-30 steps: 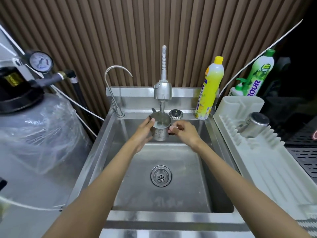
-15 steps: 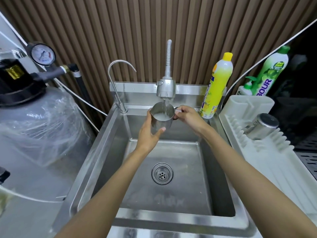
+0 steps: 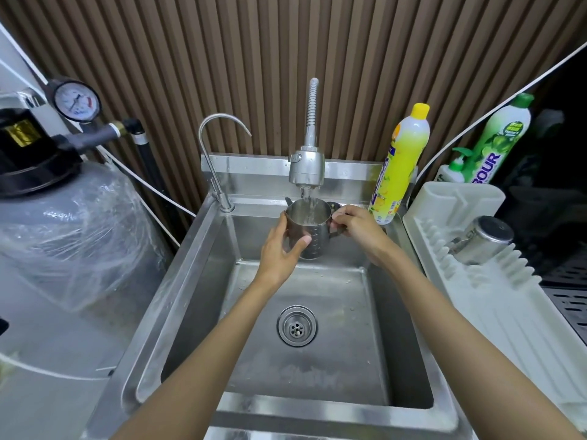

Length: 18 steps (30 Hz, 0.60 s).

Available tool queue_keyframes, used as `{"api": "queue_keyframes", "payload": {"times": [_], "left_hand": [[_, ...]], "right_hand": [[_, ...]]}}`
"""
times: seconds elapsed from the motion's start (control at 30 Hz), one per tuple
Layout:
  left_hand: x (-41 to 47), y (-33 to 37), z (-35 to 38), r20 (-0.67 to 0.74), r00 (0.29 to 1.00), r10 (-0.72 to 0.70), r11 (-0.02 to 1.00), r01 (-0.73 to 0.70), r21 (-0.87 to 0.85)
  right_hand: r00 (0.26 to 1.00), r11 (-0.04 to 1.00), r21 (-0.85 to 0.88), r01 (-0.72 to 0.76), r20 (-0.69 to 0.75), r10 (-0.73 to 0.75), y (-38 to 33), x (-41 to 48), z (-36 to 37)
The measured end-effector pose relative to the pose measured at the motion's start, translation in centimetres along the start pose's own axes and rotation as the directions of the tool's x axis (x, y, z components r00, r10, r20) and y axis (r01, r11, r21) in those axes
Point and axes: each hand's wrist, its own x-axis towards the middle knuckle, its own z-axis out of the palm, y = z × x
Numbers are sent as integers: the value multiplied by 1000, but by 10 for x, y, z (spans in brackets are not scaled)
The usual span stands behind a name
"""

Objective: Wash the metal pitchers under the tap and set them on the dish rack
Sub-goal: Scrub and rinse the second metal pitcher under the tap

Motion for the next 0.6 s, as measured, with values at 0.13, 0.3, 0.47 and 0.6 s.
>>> {"api": "queue_keyframes", "payload": {"times": [0.13,0.3,0.47,0.6], "left_hand": [[5,2,-4,30,1000,-10,998,12,-66],[-6,7,-1,-154,983,96,994,-103,-36],[-9,13,-3,-190,951,245,968,-230,99],[-3,14,-12,-131,965,227,948,-188,258]], "right_hand": [[1000,1000,13,19,-4,-19,-2,-2,3],[999,977,210,45,18,-50,-6,-2,7],[988,811,578,-94,157,2,2,0,8],[972,775,597,-205,219,88,12,-4,16]]}}
